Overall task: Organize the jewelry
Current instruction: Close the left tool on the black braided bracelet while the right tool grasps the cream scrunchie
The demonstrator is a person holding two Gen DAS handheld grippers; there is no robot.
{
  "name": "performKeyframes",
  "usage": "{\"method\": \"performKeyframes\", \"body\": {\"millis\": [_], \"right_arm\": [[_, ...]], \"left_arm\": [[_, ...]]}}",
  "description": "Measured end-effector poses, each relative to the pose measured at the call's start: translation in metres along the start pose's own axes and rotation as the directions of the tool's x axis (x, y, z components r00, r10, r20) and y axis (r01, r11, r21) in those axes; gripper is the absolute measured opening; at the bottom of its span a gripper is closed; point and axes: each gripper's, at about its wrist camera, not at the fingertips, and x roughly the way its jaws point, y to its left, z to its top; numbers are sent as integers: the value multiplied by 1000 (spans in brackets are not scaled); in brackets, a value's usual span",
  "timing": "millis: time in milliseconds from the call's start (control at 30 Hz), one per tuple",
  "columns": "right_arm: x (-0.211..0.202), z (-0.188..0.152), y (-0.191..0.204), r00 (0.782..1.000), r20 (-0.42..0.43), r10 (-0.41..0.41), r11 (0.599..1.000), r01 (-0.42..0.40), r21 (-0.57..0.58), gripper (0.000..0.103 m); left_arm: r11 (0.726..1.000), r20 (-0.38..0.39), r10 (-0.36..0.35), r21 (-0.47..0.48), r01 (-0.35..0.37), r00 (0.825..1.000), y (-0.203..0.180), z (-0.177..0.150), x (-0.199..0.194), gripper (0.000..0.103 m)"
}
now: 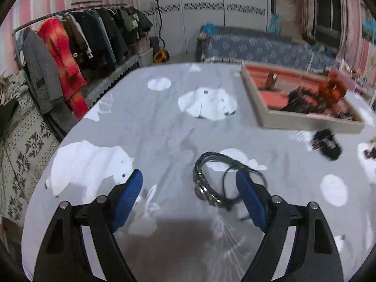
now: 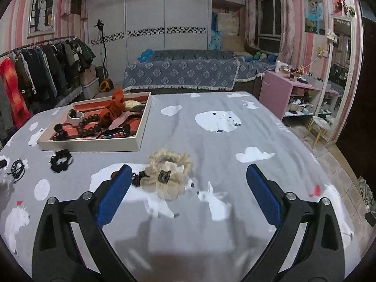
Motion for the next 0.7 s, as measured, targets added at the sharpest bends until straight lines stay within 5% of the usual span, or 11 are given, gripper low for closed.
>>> {"method": "performKeyframes", "body": {"millis": [133, 367, 500, 600, 667, 700], "right_arm": [[30, 2, 0, 999, -43, -6, 1000, 5, -9, 95], [74, 5, 2, 990, -138, -22, 1000, 19, -25, 95], [95, 8, 2, 982, -189, -14, 1000, 13, -10, 94], [109, 7, -1, 971, -240, 10, 1000, -6, 15, 76], [115, 5, 0, 962, -271, 31, 1000, -29, 11, 32], [119, 4, 0, 953, -295, 65, 998, -63, 18, 24]], "left_arm": [[998, -45, 43, 51, -41, 998, -2, 12, 33, 75], [994, -94, -49, 91, 58, 994, -7, 18, 59, 21], [991, -51, -56, 120, 62, 997, -15, 20, 57, 14], [986, -29, -106, 123, 109, 994, -17, 23, 51, 11], [983, -14, -135, 125, 135, 991, -22, 24, 43, 11], [982, -5, -146, 122, 145, 989, -25, 24, 39, 11]]}}
